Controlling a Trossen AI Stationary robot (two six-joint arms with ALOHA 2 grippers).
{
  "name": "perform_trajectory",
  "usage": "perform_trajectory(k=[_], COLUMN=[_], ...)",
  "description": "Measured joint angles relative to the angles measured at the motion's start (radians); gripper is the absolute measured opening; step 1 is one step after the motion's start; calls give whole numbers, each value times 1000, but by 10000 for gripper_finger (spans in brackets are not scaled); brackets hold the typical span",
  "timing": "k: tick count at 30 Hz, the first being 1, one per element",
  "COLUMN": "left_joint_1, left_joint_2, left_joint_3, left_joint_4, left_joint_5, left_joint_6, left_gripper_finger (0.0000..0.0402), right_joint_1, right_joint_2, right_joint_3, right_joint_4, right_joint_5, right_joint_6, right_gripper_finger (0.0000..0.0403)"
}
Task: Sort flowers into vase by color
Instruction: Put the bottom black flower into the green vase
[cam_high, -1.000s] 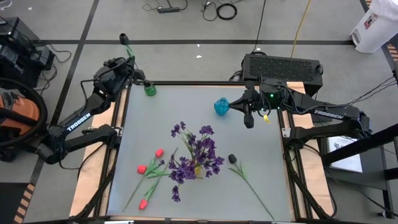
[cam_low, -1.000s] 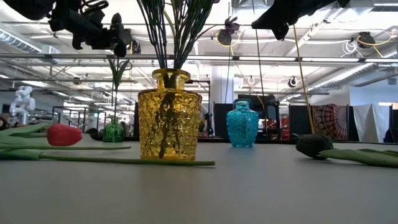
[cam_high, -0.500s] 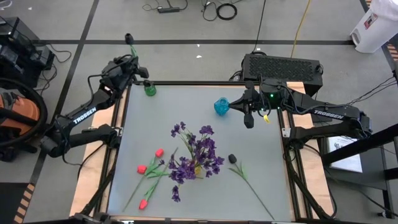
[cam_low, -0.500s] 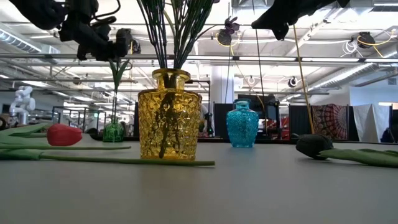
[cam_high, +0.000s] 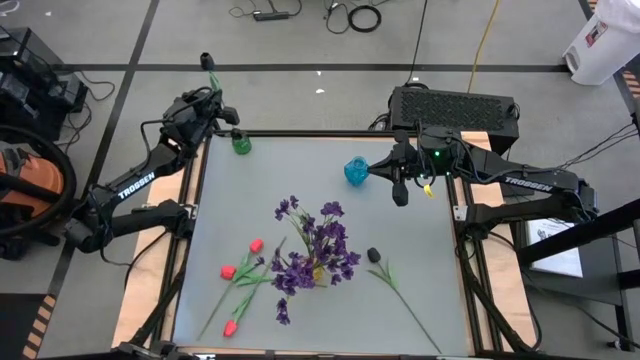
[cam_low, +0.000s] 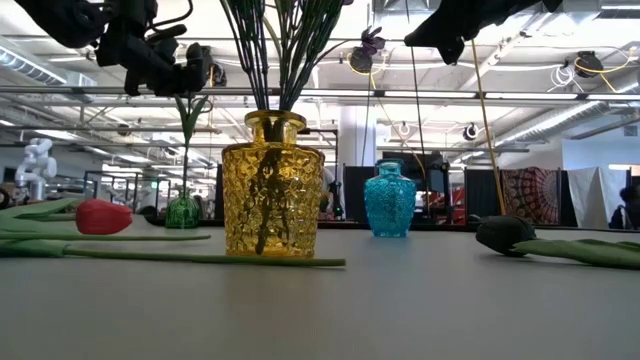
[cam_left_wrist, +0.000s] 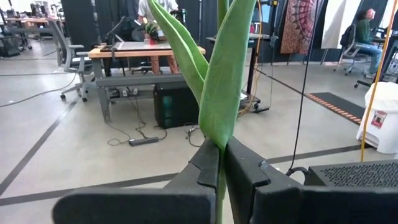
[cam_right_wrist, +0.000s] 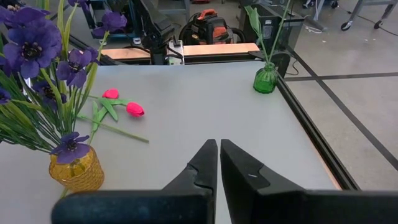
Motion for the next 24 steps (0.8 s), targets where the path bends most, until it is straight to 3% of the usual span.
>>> perform_trajectory(k=[24], left_joint_1=[0], left_joint_2=[58], left_joint_3=[1], left_joint_4=[34], left_joint_5=[-35], left_joint_6=[-9], left_gripper_finger=[15], right_joint_1=[0], right_joint_2=[0], right_joint_3=[0], right_joint_4=[0], right_joint_5=[0], right_joint_6=[0], right_gripper_finger=[13])
